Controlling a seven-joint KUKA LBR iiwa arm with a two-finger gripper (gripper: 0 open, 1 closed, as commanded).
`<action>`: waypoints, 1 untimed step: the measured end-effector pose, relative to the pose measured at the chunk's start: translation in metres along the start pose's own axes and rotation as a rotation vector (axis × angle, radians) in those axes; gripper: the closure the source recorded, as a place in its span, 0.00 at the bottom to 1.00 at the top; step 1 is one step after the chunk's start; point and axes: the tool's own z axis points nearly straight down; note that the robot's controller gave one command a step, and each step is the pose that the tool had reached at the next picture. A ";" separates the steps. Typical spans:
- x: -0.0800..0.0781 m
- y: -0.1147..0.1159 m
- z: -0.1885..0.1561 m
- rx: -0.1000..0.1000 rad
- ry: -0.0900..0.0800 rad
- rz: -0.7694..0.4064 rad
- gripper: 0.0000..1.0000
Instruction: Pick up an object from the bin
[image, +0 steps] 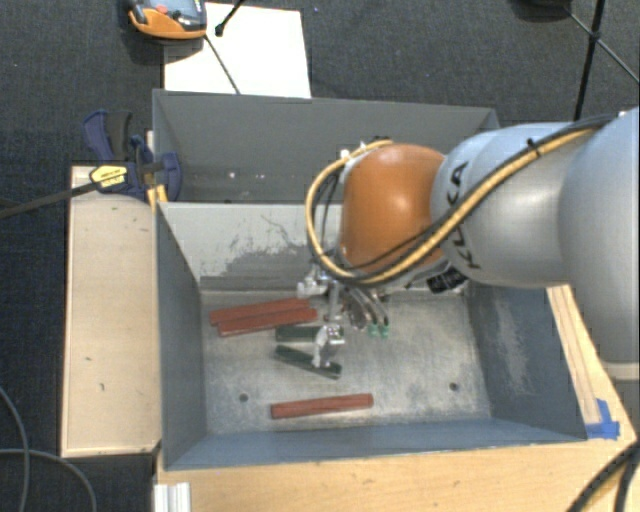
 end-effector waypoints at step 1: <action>-0.007 0.000 0.059 0.000 -0.013 -0.022 1.00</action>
Offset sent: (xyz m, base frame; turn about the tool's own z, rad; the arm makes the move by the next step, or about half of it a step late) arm 0.0000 0.0000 0.0000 0.0000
